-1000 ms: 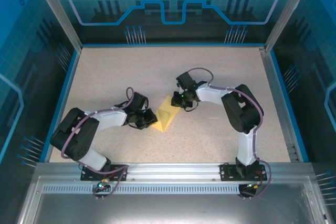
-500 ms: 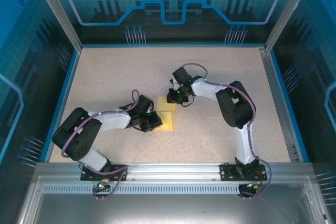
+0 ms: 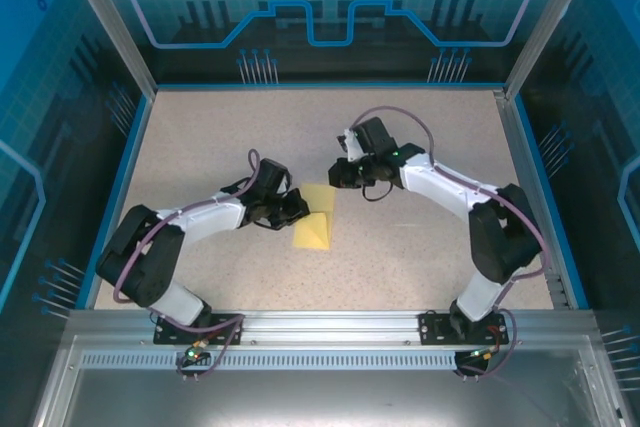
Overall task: Fold a paper plane with a square sheet of paper (pick it up from the middle)
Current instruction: Rotate the square sheet of paper at the center of the table, then fold the paper at the center of the table.
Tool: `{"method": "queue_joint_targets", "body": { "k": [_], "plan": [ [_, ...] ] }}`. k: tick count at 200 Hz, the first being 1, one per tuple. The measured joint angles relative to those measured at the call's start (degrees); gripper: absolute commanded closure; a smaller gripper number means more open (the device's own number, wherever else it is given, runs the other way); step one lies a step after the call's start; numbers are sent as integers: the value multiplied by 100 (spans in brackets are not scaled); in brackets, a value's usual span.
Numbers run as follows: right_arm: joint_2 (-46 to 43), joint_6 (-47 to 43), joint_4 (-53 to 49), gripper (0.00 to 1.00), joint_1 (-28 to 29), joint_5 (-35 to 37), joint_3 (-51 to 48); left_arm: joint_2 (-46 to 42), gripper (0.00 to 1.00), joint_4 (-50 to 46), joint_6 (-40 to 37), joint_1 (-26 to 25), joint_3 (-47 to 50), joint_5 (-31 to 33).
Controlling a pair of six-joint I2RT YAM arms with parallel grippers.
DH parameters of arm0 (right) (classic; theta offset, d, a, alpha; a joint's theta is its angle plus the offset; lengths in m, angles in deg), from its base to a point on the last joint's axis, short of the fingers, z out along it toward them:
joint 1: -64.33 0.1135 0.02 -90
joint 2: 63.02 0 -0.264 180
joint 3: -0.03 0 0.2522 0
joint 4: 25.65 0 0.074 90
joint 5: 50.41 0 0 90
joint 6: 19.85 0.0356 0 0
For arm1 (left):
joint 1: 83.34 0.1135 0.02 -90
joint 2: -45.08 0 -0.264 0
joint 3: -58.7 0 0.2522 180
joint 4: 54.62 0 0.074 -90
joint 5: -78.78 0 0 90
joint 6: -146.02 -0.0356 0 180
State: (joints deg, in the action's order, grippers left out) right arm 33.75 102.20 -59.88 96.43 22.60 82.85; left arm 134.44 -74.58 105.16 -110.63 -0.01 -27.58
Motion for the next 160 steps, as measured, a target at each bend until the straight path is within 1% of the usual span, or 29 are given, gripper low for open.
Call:
{"method": "queue_joint_targets", "body": {
  "k": [27,56,130,160],
  "plan": [
    [-175,205,42,96,184,22,-581,343,96,4,-127,90,-133,-39],
    [-195,380,98,96,393,24,-903,579,97,66,-153,98,-221,-111],
    [-229,654,468,96,741,-28,-940,935,98,291,-151,155,-219,-157],
    [177,662,466,96,909,-125,-706,1019,98,391,-149,186,-201,-181]
  ]
}}
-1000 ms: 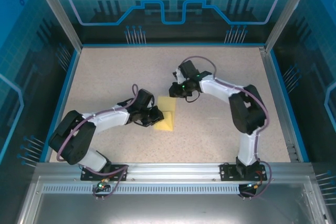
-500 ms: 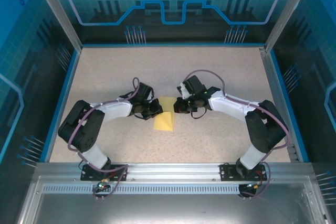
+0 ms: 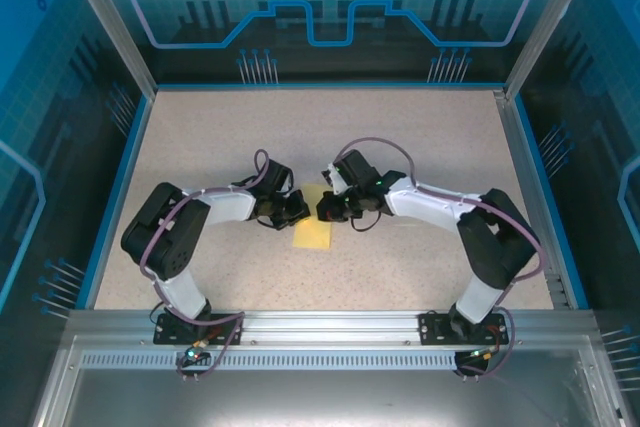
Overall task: Fold a paper plane with a square sheet of paper (pick it up from the middle)
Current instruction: Fold the paper at the center of the table.
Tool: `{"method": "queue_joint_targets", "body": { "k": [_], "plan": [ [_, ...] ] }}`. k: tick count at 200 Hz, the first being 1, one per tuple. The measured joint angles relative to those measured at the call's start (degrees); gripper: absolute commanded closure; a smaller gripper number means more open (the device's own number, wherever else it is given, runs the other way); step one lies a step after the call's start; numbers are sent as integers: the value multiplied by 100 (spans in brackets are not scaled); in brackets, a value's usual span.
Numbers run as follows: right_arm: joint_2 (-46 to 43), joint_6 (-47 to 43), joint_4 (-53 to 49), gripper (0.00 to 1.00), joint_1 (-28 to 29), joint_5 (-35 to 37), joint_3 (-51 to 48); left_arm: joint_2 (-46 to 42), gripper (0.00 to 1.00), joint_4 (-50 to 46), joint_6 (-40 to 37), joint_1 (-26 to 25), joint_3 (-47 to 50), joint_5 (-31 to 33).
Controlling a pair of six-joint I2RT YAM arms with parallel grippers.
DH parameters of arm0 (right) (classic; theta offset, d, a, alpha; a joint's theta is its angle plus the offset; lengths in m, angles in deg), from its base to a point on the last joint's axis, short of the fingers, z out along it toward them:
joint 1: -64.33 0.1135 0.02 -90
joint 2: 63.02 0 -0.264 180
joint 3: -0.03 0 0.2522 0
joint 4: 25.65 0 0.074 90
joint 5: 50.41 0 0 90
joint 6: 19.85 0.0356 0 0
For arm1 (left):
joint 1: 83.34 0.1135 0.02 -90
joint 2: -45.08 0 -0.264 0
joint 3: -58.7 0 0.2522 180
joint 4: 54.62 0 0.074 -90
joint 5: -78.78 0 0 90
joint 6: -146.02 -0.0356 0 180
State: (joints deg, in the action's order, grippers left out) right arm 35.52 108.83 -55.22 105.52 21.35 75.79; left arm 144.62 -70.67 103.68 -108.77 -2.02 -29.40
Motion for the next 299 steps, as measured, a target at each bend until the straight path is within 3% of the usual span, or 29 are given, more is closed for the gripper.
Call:
{"method": "queue_joint_targets", "body": {
  "k": [73,115,176,299],
  "plan": [
    [1088,46,-170,99,153,-181,732,0,98,273,-4,127,155,-116],
    [1141,131,-85,99,146,-179,669,-20,98,389,-2,133,223,-120],
    [1099,579,822,99,153,-114,-160,-61,98,531,197,133,326,-122],
    [1099,898,1104,99,192,68,-186,-61,98,542,341,133,330,-120]
  ]
}}
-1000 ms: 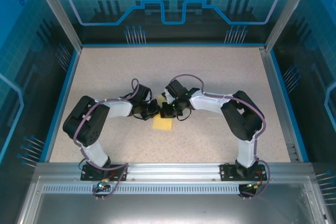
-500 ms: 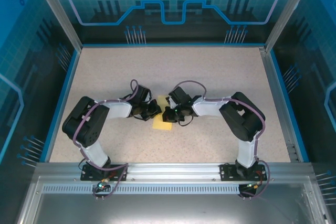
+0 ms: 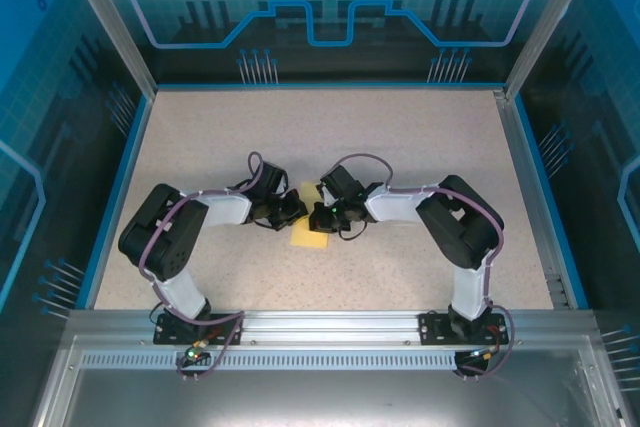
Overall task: Fold a paper plane with a square sheet of paper (pick it up from the middle)
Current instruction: Fold the paper at the center of the table.
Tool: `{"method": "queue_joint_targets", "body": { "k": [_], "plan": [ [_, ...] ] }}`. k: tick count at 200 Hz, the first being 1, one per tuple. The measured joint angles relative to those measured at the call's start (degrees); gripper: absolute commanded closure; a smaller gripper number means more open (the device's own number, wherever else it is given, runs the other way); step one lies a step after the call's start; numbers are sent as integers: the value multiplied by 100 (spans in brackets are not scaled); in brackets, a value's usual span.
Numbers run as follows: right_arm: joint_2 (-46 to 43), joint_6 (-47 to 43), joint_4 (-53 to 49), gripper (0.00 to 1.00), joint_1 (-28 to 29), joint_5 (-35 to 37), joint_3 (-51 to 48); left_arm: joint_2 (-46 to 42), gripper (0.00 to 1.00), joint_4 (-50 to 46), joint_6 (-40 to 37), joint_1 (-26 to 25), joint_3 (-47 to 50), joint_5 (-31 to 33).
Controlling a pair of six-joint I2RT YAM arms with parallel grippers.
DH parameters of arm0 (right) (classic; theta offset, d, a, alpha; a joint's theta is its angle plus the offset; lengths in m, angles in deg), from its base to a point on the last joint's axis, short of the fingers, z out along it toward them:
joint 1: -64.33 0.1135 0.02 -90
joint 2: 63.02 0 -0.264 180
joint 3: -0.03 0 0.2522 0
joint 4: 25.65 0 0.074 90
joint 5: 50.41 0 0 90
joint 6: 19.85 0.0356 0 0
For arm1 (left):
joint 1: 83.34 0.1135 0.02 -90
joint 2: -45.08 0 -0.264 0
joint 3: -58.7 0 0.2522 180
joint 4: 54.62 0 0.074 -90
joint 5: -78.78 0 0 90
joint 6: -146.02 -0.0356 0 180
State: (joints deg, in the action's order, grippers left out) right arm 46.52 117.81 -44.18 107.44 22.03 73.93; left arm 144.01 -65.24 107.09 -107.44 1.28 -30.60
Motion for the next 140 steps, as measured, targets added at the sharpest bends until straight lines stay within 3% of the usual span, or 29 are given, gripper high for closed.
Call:
{"method": "queue_joint_targets", "body": {
  "k": [140],
  "plan": [
    [-457,-549,-160,99,-39,-313,-651,2,98,0,0,0,15,-20]
  ]
}}
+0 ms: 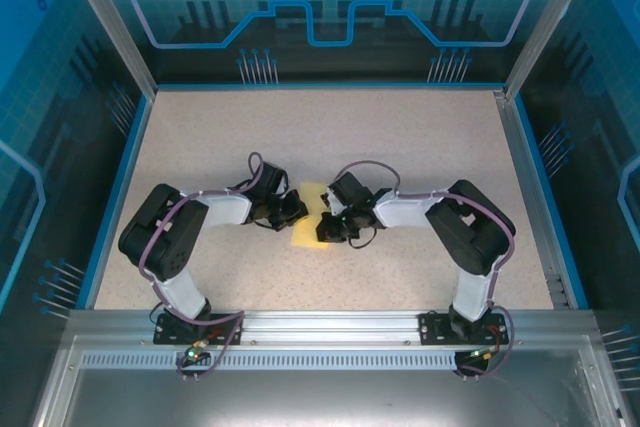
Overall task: Fold a paper plane with a square sheet of paper (pick it up from the middle)
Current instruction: Fold the paper at the center of the table.
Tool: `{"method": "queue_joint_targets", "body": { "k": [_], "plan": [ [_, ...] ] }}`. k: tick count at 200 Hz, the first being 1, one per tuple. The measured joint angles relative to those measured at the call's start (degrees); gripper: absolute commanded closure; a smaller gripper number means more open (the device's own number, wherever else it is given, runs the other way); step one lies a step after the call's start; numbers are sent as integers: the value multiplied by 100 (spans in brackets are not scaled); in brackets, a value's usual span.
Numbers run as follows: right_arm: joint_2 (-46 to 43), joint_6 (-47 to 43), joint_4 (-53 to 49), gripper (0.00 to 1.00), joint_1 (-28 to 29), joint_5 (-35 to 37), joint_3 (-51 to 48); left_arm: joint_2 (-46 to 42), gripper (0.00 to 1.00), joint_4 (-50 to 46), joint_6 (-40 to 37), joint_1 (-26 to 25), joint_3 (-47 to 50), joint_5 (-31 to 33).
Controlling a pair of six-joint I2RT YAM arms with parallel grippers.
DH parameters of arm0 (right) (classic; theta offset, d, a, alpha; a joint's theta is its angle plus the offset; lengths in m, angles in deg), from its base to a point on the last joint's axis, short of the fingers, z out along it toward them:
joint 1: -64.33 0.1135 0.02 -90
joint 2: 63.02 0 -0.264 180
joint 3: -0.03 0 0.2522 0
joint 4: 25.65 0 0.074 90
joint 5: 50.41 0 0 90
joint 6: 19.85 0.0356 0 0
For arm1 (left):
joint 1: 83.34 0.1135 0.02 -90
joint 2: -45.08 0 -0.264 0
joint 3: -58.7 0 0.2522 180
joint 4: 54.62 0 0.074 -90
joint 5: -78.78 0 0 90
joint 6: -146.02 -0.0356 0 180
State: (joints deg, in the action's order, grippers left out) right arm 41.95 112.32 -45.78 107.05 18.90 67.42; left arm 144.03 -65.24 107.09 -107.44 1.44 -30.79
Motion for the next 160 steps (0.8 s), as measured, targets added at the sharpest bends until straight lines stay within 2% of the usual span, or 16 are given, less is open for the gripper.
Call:
{"method": "queue_joint_targets", "body": {
  "k": [90,98,125,146,160],
  "plan": [
    [-789,-22,-319,97,0,28,-671,0,97,22,-9,0,15,-50],
    [-918,-20,-369,93,0,72,-673,0,94,24,-17,0,15,-70],
    [-1591,20,-448,70,-26,372,-671,-11,85,24,-24,0,15,-131],
    [-1902,-4,-428,62,-146,581,-669,-140,72,-70,-33,-2,15,-190],
    [-1906,-7,-420,55,-262,678,-667,-350,67,-186,-7,-2,-22,-199]
  ]
}}
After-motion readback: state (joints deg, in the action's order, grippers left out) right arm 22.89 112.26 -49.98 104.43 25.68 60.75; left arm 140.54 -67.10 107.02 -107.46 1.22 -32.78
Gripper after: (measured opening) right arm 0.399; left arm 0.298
